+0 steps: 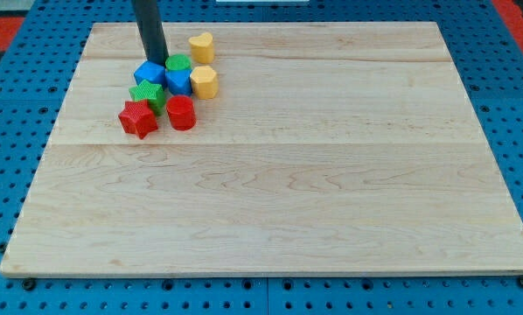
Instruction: Group up all the blocks except the red star
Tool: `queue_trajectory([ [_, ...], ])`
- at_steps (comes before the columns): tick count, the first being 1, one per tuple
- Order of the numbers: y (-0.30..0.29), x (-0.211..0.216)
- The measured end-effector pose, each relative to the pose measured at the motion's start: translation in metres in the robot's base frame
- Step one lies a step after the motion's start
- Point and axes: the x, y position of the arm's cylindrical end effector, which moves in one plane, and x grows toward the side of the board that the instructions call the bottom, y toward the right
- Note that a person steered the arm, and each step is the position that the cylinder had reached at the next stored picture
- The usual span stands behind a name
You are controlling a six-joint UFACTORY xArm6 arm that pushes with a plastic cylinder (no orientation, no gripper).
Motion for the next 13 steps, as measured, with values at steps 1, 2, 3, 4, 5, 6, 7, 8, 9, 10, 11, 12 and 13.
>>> queue_trajectory([
  [1,0.013,0.032],
  [2,0.023,0.002],
  [3,-0.055,-0.012],
  [4,-0.095,0.033],
  [5,-0.095,0.096],
  [6,-0.095,0.157],
  [7,-0.051,0.173],
  [8,-0.050,0.118],
  [9,-0.049,0.081],
  [10,-0.031,0.068],
  [11,0.015,0.070],
  [12,-0.003,0.044],
  [13,-0.048,0.037],
])
